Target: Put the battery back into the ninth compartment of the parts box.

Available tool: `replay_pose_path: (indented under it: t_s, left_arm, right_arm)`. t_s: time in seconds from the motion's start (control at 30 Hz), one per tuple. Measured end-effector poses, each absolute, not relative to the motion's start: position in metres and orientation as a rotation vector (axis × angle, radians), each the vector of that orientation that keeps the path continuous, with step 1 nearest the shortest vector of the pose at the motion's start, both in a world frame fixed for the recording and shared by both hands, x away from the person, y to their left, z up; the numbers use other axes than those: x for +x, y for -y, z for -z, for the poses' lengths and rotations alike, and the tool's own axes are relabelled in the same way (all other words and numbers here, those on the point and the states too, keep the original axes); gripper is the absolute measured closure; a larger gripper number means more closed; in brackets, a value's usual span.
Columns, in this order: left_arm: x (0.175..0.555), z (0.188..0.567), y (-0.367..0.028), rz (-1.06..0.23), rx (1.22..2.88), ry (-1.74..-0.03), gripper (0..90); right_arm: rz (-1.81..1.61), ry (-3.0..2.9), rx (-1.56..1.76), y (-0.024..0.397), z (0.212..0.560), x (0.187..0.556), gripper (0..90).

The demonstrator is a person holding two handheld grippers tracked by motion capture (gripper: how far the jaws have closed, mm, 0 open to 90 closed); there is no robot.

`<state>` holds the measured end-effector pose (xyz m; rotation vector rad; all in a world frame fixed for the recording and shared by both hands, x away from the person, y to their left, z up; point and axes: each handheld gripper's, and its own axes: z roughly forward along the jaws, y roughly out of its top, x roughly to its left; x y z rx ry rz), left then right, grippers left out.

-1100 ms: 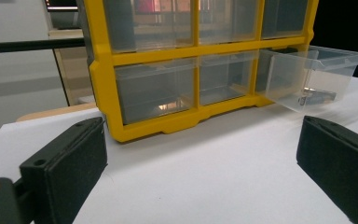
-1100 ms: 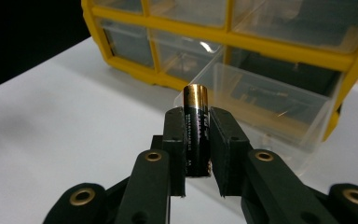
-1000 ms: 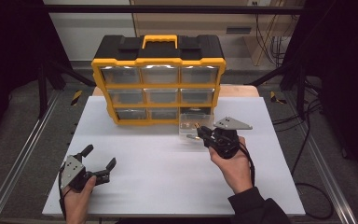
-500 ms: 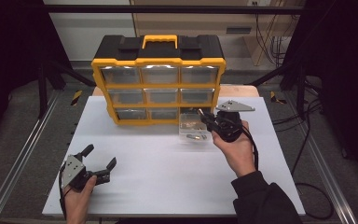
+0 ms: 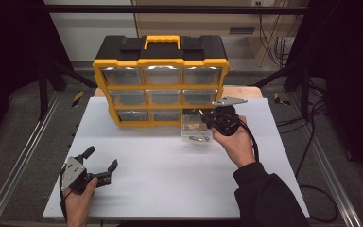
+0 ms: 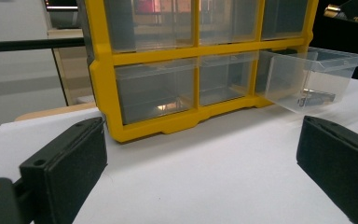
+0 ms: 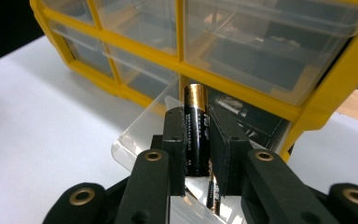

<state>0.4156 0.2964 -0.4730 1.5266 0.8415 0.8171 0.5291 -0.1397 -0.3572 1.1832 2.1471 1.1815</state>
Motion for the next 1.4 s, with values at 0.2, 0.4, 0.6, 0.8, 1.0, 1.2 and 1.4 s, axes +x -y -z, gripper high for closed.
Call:
replay_pose_path:
  t_s: [0.2, 0.4, 0.6, 0.8, 1.0, 1.2, 1.4]
  left_arm:
    - [0.416, 0.473, -0.296, -0.817, 1.527, -0.842, 1.4]
    - [0.416, 0.473, -0.297, -0.818, 1.529, -0.846, 1.4]
    - [0.416, 0.473, -0.297, -0.816, 1.527, -0.846, 1.5]
    - [0.416, 0.473, -0.296, -0.816, 1.531, -0.844, 1.4]
    - [0.416, 0.473, -0.296, -0.815, 1.534, -0.842, 1.3]
    - [0.416, 0.474, -0.297, -0.813, 1.534, -0.842, 1.1]
    - [0.415, 0.473, -0.302, -0.835, 1.534, -0.85, 1.1]
  right_arm:
    - [-1.125, -2.199, 1.175, 0.133, 0.367, 0.537, 76.7]
    - [-1.104, -2.186, 1.196, 0.129, 0.374, 0.547, 74.8]
    - [-1.147, -2.16, 1.203, 0.128, 0.374, 0.547, 51.5]
    - [-1.2, -2.149, 1.175, 0.128, 0.368, 0.538, 34.3]
    - [-1.266, -2.108, 1.164, 0.135, 0.36, 0.53, 17.0]
    - [-1.314, -2.029, 1.128, 0.149, 0.354, 0.518, 10.1]
    - [-1.307, -1.98, 1.101, 0.167, 0.354, 0.508, 10.8]
